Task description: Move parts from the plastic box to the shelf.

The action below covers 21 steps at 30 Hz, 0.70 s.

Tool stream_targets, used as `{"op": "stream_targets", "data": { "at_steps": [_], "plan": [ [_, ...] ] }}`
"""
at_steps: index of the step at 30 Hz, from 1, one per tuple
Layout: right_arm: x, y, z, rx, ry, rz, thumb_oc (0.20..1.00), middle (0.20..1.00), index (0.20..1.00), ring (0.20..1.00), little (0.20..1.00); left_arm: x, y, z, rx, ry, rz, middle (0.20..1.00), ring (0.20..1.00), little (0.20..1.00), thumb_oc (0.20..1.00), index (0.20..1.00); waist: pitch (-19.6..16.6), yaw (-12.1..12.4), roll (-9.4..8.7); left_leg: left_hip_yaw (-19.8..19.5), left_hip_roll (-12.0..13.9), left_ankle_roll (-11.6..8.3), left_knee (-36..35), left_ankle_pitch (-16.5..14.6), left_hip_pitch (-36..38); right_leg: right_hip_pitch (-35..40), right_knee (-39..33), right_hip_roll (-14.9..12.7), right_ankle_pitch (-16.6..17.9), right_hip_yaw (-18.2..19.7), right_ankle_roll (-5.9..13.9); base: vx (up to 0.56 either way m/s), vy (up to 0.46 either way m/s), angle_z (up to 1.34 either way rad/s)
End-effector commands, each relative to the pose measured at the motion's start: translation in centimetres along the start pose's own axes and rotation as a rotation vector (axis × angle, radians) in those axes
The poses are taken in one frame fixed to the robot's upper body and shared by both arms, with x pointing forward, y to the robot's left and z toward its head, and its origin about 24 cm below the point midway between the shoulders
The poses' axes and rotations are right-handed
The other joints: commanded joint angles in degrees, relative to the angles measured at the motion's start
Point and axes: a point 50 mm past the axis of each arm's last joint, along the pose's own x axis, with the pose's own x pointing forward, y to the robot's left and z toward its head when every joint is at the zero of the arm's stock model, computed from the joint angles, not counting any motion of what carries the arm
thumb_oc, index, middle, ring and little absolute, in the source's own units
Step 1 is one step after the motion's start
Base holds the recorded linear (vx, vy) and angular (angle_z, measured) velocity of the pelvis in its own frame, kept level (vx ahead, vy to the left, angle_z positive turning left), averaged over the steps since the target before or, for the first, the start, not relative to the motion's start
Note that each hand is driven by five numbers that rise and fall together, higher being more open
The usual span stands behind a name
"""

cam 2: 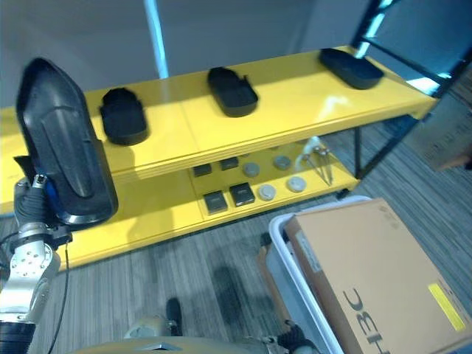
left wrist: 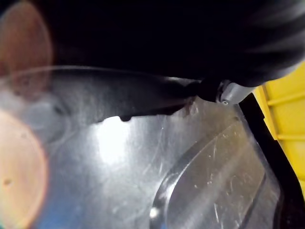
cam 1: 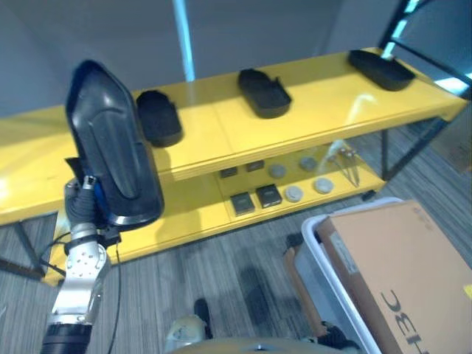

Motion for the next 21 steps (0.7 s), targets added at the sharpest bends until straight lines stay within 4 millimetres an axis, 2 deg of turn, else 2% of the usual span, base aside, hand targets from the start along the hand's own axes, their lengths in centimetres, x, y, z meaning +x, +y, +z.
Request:
{"op": "stream_targets", "data": {
  "at_steps": [1, 4, 6, 7, 8, 9, 10, 11, 12, 13, 14, 15, 16, 17, 18, 21],
  "plan": [
    [0.0, -0.8, -1.0, -0.034, 0.024, 0.001, 1.0, 1.0, 1.0, 1.0, 1.0, 1.5, 1.9, 3.9, -0.017, -0.212, 0.079, 0.2, 0.2, 0.2, 0.2, 0.2, -1.15, -0.54, 0.58, -3.76, 2.97, -5.14, -0.59, 0.95, -3.05, 0.8, -2.63, 6.0, 1.81, -2.71, -1.1, 0.23, 0.22, 0.38],
    [0.0, -0.3, -0.3, 0.015, 0.018, 0.017, 1.0, 1.0, 1.0, 1.0, 1.0, 1.3, 3.1, 3.8, 0.007, -0.207, 0.066, 0.2, 0.2, 0.2, 0.2, 0.2, -1.95, 1.37, 0.62, -5.93, 0.36, -3.39, -0.43, -1.49, -1.73, 1.1, 0.42, 3.79, 0.43, -3.12, -0.23, 0.24, 0.221, 0.28],
    [-0.1, 0.2, -0.1, 0.063, 0.038, 0.025, 1.0, 1.0, 1.0, 1.0, 1.0, 1.6, 3.4, 4.1, 0.005, -0.228, 0.06, 0.2, 0.2, 0.2, 0.2, 0.2, -1.9, 1.55, 0.52, -6.51, -1.45, -1.33, 0.45, -2.97, -1.7, -0.3, 7.36, 1.06, 0.43, -2.08, 1.42, 0.18, 0.213, 0.37],
    [-0.1, 0.2, -0.2, 0.065, 0.04, 0.024, 1.0, 1.0, 1.0, 1.0, 1.0, 1.6, 3.4, 4.2, 0.004, -0.229, 0.059, 0.2, 0.2, 0.2, 0.2, 0.2, -1.89, 1.52, 0.48, -6.51, -1.69, -1.09, 0.55, -3.1, -1.75, -0.58, 8.35, 0.67, 0.5, -1.84, 1.63, 0.12, 0.213, 0.3],
    [-0.1, 0.2, -0.4, 0.081, 0.053, 0.023, 1.0, 1.0, 1.0, 1.0, 1.0, 1.9, 3.3, 4.4, 0.0, -0.24, 0.053, 0.2, 0.2, 0.2, 0.2, 0.2, -1.65, 1.09, 0.61, -6.77, -2.9, 0.27, 0.97, -3.73, -1.74, -2.4, 14.33, -1.37, 2.2, -0.24, 2.74, 0.13, 0.274, 0.31],
    [-0.3, 0.4, -1.2, 0.112, 0.073, 0.02, 1.0, 1.0, 1.0, 1.0, 1.0, 2.4, 2.7, 4.7, -0.003, -0.256, 0.038, 0.2, 0.2, 0.2, 0.2, 0.2, -0.93, -0.12, 1.13, -7.81, -4.6, 2.11, 1.3, -4.8, -1.11, -6.83, 24.03, -4.11, 5.98, 3.22, 3.89, 0.16, 0.315, 0.52],
    [-0.3, 0.5, -1.6, 0.128, 0.082, 0.021, 1.0, 1.0, 1.0, 1.0, 1.0, 2.6, 2.4, 4.9, -0.005, -0.264, 0.032, 0.2, 0.2, 0.2, 0.2, 0.2, -0.43, -0.74, 1.32, -8.46, -5.42, 2.81, 1.36, -5.28, -0.66, -8.94, 27.63, -4.7, 7.07, 5.01, 4.23, 0.08, 0.277, 0.64],
    [-0.4, 0.5, -2.0, 0.143, 0.09, 0.021, 1.0, 1.0, 1.0, 1.0, 1.0, 2.7, 2.1, 5.1, -0.008, -0.274, 0.031, 0.2, 0.2, 0.2, 0.2, 0.2, 0.25, -1.71, 2.29, -9.11, -5.51, 3.83, 1.3, -4.43, -0.45, -12.05, 32.43, -4.49, 9.52, 6.95, 3.33, 0.04, 0.093, 0.63],
    [-0.5, 0.4, -2.7, 0.163, 0.101, 0.024, 1.0, 1.0, 1.0, 1.0, 1.0, 2.9, 1.1, 5.7, -0.022, -0.29, 0.023, 0.2, 0.2, 0.2, 0.2, 0.2, 1.81, -4.89, 3.18, -13.04, -6.17, 3.91, -0.78, -4.35, 2.35, -18.57, 33.57, 0.79, 11.51, 13.83, 2.6, 0.0, 0.027, 0.38],
    [-0.5, 0.4, -2.7, 0.164, 0.1, 0.023, 1.0, 1.0, 1.0, 1.0, 1.0, 3.0, 1.1, 5.8, -0.024, -0.291, 0.023, 0.2, 0.2, 0.2, 0.2, 0.2, 1.79, -5.02, 3.37, -13.26, -5.97, 3.83, -0.88, -4.19, 2.24, -18.86, 32.82, 1.33, 11.85, 13.89, 2.4, 0.11, -0.148, 0.76],
    [-0.4, 0.3, -2.9, 0.165, 0.099, 0.033, 1.0, 1.0, 1.0, 1.0, 1.0, 3.2, 0.2, 6.2, -0.034, -0.297, 0.015, 0.2, 0.2, 0.2, 0.2, 0.2, 2.54, -6.71, 2.72, -15.72, -6.65, 3.27, -1.79, -4.44, 3.42, -18.88, 25.11, 4.11, 10.73, 15.3, 2.1, 0.08, -0.156, 0.92],
    [-0.4, 0.2, -2.9, 0.167, 0.097, 0.033, 1.0, 1.0, 1.0, 1.0, 1.0, 3.3, 0.0, 6.3, -0.037, -0.299, 0.01, 0.2, 0.2, 0.2, 0.2, 0.2, 2.52, -6.96, 2.42, -16.3, -6.84, 3.09, -1.92, -4.35, 3.34, -18.64, 21.73, 4.79, 10.84, 15.59, 2.05, 0.15, -0.219, 0.91],
    [-0.4, 0.3, -2.9, 0.164, 0.093, 0.036, 1.0, 1.0, 1.0, 1.0, 1.0, 3.4, -0.3, 6.5, -0.04, -0.304, 0.004, 0.2, 0.2, 0.2, 0.2, 0.2, 2.6, -7.52, 1.73, -17.33, -7.21, 2.79, -2.12, -4.6, 3.7, -17.77, 14.94, 5.78, 11.21, 15.96, 2.22, 0.14, -0.221, 0.46],
    [-0.5, 0.5, -3.0, 0.165, 0.094, 0.038, 1.0, 1.0, 1.0, 1.0, 1.0, 3.2, -0.6, 6.5, -0.043, -0.309, -0.007, 0.2, 0.2, 0.2, 0.2, 0.2, 2.84, -8.36, 0.71, -18.54, -7.8, 2.84, -0.81, -5.59, 3.99, -17.36, 9.54, 7.51, 12.27, 17.84, 2.84, 0.2, -0.259, 0.5],
    [-0.5, 0.8, -3.0, 0.153, 0.095, 0.043, 1.0, 1.0, 1.0, 1.0, 1.0, 2.8, -0.4, 6.2, -0.05, -0.3, -0.01, 0.2, 0.2, 0.2, 0.2, 0.2, 3.16, -8.68, 0.21, -18.62, -7.29, 2.98, -0.93, -6.13, 4.76, -17.82, 9.3, 7.49, 14.89, 19.03, 3.18, 0.16, -0.207, 0.61],
    [-0.5, 0.6, -3.1, 0.157, 0.098, 0.045, 1.0, 1.0, 1.0, 1.0, 1.0, 2.4, -0.5, 6.1, -0.064, -0.287, -0.023, 0.2, 0.2, 0.2, 0.2, 0.2, 2.45, -7.76, -0.19, -18.82, -6.48, 1.64, -1.6, -4.72, 4.5, -13.06, 2.68, 8.51, 10.76, 17.38, 1.65, 0.12, -0.171, 0.69]
  ]
}}
